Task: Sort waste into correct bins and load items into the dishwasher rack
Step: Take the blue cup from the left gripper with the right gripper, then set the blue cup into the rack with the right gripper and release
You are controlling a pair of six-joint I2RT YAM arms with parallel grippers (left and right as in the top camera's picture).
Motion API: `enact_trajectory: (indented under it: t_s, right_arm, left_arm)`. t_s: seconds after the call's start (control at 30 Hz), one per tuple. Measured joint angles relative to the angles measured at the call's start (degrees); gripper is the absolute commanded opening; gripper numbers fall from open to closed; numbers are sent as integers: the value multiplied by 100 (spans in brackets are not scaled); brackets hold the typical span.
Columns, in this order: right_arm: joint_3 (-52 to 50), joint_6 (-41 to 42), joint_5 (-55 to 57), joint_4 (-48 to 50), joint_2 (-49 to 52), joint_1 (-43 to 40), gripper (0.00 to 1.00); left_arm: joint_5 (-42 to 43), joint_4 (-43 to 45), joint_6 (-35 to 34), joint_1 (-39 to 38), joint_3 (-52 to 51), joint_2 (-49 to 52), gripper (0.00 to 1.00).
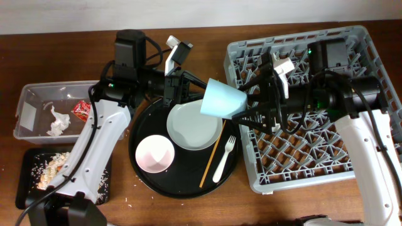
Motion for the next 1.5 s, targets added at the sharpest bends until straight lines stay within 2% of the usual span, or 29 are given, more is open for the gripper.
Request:
enact_trajectory:
  t_s: [0.27, 0.4, 0.53, 0.67, 0.87, 1.03, 1.4, 1.43, 1.5]
  right_arm:
    - [0, 0, 2, 66, 0, 2, 77]
    - [-2, 365, 0, 555, 0, 4, 74]
    - [-2, 520, 0, 557, 0, 17, 73]
    - [-2, 544, 205, 595, 2, 369, 73]
    - [-2, 623, 389, 636, 2, 481, 67]
    - [-7, 927, 426, 855, 2, 479, 57]
    - [-72, 1526, 680, 1202, 2, 479, 57]
    - [-72, 1572, 715, 1244, 2, 479, 57]
    - [-72, 1631, 802, 1300, 2, 479, 57]
  left_arm:
    - [-2, 0, 0, 0, 0, 0, 0]
    - [-2, 0, 0, 0, 0, 0, 0]
    - [-4, 2, 0, 0, 0, 0, 0]
    - [87, 0, 0, -7, 0, 0, 0]
    - [125, 0, 2, -17, 0, 0, 0]
    - [83, -79, 61, 20, 0, 0, 0]
    - [-9, -57, 109, 35, -330, -2, 0]
    - [-17, -55, 107, 26, -358, -2, 1]
    - [-63, 28, 107, 24, -382, -2, 12]
